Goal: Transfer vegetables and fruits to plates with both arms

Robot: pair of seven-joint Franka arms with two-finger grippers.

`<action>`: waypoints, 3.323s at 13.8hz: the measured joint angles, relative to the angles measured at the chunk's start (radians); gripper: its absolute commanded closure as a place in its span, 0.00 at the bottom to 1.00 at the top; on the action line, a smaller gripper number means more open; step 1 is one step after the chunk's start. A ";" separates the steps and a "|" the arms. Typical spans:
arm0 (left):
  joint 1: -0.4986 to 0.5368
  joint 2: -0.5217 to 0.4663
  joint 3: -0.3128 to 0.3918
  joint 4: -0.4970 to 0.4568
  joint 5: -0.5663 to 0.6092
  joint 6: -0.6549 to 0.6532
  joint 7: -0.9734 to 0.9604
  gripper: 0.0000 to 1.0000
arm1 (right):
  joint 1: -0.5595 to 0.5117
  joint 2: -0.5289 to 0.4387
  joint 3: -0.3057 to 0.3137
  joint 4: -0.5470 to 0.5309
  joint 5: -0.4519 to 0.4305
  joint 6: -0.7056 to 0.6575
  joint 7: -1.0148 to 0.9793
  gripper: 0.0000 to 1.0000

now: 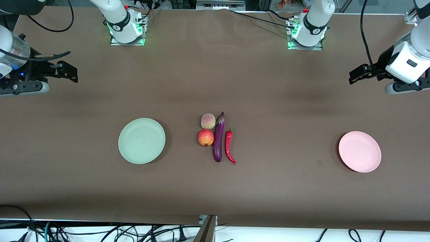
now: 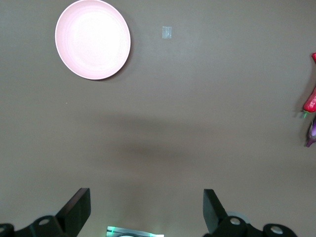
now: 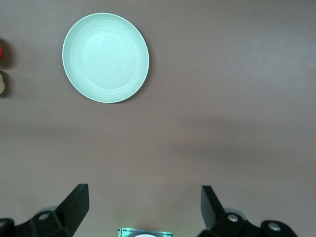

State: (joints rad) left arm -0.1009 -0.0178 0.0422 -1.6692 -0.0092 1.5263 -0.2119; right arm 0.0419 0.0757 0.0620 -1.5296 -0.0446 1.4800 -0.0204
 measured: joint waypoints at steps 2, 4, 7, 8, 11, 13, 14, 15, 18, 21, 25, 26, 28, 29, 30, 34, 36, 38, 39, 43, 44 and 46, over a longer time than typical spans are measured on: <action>0.001 0.000 0.008 0.000 0.000 0.000 0.061 0.00 | 0.000 0.000 0.000 0.000 0.000 0.000 0.000 0.00; 0.011 0.000 0.013 0.000 0.000 -0.001 0.091 0.00 | 0.000 0.001 0.000 0.000 0.000 0.000 0.000 0.00; 0.015 0.000 0.014 0.000 0.000 -0.001 0.103 0.00 | 0.000 0.001 0.000 0.000 0.000 0.001 0.000 0.00; 0.015 0.000 0.014 0.000 0.000 -0.001 0.103 0.00 | 0.000 0.001 0.000 0.000 0.000 0.001 0.000 0.00; 0.015 0.000 0.014 0.000 0.000 -0.002 0.103 0.00 | 0.000 0.001 0.000 0.001 -0.001 0.001 0.000 0.00; 0.015 0.000 0.014 0.000 0.000 -0.002 0.103 0.00 | 0.000 0.001 0.000 0.001 -0.001 0.001 0.000 0.00; 0.015 0.000 0.014 0.000 0.000 -0.002 0.103 0.00 | 0.000 0.001 0.000 0.001 -0.001 0.001 0.000 0.00; 0.015 0.000 0.014 0.000 0.000 -0.002 0.103 0.00 | 0.000 0.001 0.000 0.001 -0.001 0.001 0.000 0.00; 0.015 0.001 0.014 0.000 0.000 -0.002 0.103 0.00 | -0.001 0.001 0.000 0.001 -0.001 0.002 0.000 0.00; 0.015 0.002 0.014 0.000 0.000 -0.003 0.103 0.00 | -0.003 0.001 0.000 0.001 -0.001 0.003 0.000 0.00; 0.015 0.008 0.014 -0.001 0.000 -0.003 0.103 0.00 | -0.003 0.001 0.000 0.001 -0.001 0.003 0.000 0.00; 0.015 0.010 0.014 -0.001 0.000 -0.003 0.103 0.00 | -0.003 0.001 0.000 0.001 -0.001 0.003 0.000 0.00; 0.015 0.013 0.014 -0.001 0.000 -0.004 0.103 0.00 | -0.003 0.001 0.000 0.001 -0.001 0.003 0.000 0.00; 0.015 0.014 0.014 -0.001 0.000 -0.004 0.103 0.00 | -0.003 0.001 0.000 0.001 -0.001 0.003 0.000 0.00; 0.015 0.015 0.013 -0.001 0.000 -0.004 0.103 0.00 | -0.003 0.001 0.000 0.001 -0.001 0.003 0.000 0.00; 0.009 0.021 0.007 0.006 -0.001 -0.003 0.094 0.00 | -0.003 0.001 0.000 0.002 -0.001 0.004 0.000 0.00; 0.003 0.052 -0.019 0.044 -0.010 0.000 0.052 0.00 | -0.003 0.001 0.000 0.003 -0.001 0.004 0.000 0.00; -0.013 0.107 -0.057 0.100 -0.042 0.000 -0.036 0.00 | -0.003 0.002 0.000 0.003 -0.001 0.004 0.000 0.00; -0.026 0.142 -0.070 0.128 -0.068 0.001 -0.086 0.00 | -0.003 0.002 0.000 0.003 -0.001 0.004 0.000 0.00; -0.128 0.322 -0.081 0.248 -0.104 0.035 -0.261 0.00 | -0.003 0.003 0.000 0.005 -0.001 0.005 0.000 0.00; -0.154 0.379 -0.082 0.289 -0.104 0.053 -0.305 0.00 | -0.003 0.006 0.001 0.005 -0.001 0.005 0.000 0.00; -0.192 0.478 -0.083 0.348 -0.115 0.101 -0.375 0.00 | -0.003 0.019 0.002 0.005 -0.001 0.017 0.000 0.00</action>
State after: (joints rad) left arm -0.2931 0.4607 -0.0408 -1.3210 -0.1242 1.6270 -0.5870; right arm 0.0390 0.0942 0.0635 -1.5244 -0.0453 1.4967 -0.0208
